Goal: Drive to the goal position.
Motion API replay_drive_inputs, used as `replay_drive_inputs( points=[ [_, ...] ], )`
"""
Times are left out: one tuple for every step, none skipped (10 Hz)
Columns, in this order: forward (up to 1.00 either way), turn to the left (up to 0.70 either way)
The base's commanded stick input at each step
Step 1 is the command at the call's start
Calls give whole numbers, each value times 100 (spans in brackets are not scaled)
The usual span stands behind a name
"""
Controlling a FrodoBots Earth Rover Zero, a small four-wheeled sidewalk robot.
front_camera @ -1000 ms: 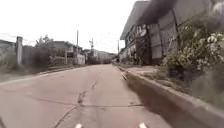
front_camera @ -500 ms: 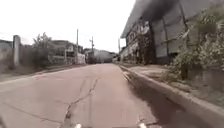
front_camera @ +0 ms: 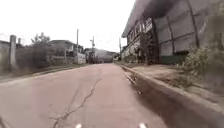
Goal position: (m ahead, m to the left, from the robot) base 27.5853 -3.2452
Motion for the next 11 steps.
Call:
replay_drive_inputs(
  points=[
    [85, 0],
    [85, 0],
    [85, 0],
    [85, 0],
    [85, 0],
    [85, 0],
    [85, 0],
    [85, 0],
    [85, 0],
    [85, 0],
    [85, 0]
  ],
)
